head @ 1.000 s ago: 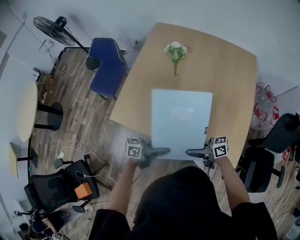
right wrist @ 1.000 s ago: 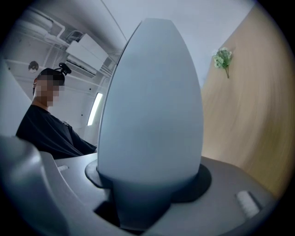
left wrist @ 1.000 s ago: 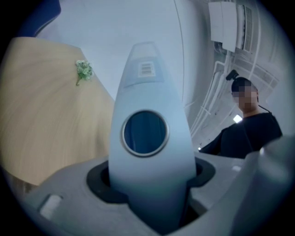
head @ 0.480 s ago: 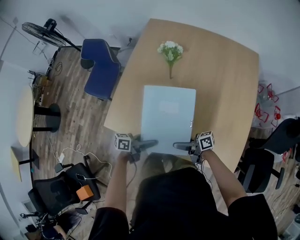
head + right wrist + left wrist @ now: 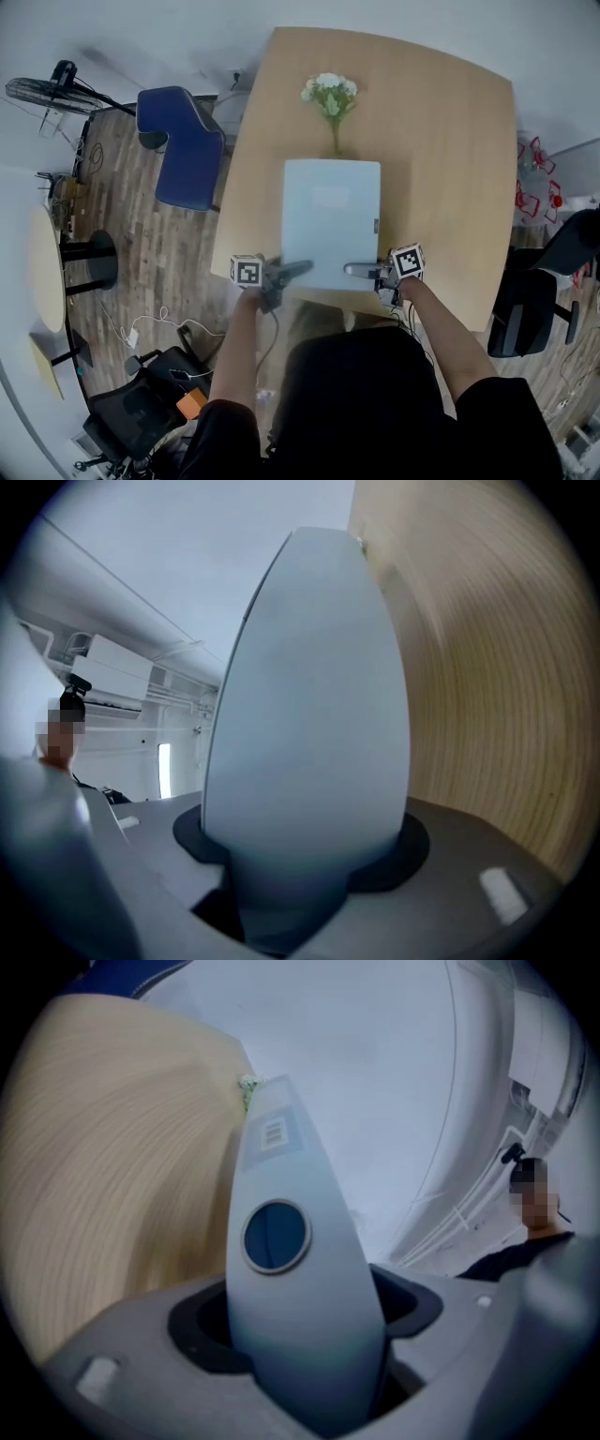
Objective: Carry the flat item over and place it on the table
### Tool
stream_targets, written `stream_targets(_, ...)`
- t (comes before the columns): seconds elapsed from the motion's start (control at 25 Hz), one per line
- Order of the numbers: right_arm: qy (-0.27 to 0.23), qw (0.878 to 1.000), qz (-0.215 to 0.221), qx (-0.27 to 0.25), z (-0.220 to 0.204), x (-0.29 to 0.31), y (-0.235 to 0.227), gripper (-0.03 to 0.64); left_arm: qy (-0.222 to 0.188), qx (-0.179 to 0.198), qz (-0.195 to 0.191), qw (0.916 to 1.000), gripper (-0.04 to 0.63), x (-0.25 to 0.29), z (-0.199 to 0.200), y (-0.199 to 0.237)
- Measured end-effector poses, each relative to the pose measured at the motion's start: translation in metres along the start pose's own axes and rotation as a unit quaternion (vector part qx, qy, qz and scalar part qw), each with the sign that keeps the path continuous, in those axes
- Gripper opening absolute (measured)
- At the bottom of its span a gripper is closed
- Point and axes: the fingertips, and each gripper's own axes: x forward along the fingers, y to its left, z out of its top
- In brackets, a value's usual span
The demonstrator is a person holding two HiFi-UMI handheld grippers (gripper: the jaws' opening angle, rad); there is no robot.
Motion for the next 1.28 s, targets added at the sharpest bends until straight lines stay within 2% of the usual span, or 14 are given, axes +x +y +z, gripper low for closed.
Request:
stream_targets(0.24, -0.042, 0.998, -0.020, 0.035, 0.028, 0.022, -0.031, 0.295, 0.026, -0.046, -0.015, 0.9985, 0.374, -0.007, 0.027, 0.041)
stream_targets(0.52, -0.051, 0.997, -0.032, 0.056, 0.046, 0.038, -0.055, 0.295, 0.044, -0.072, -0.020, 0.9963, 0.374, -0.012, 0.044, 0.069)
stream_targets(0.64, -0.049, 0.996, -0.042, 0.058, 0.048, 0.044, -0.062, 0.295, 0.042, -0.072, -0.017, 0.9964, 0.374, -0.016, 0.046, 0.079)
stream_targets(0.88, -0.053, 0.990, -0.102, 0.087, 0.045, 0.042, -0.088, 0.337, 0.052, -0.077, 0.022, 0.9954, 0.376, -0.015, 0.048, 0.090)
stream_targets(1.12, -0.073, 0.987, -0.122, 0.080, 0.050, 0.042, -0.085, 0.360, 0.051, -0.085, 0.060, 0.9933, 0.390, -0.014, 0.048, 0.093)
stream_targets(1.28, -0.085, 0.971, -0.201, 0.094, 0.045, 0.027, -0.096, 0.382, 0.053, -0.092, 0.095, 0.9897, 0.404, -0.014, 0.047, 0.095)
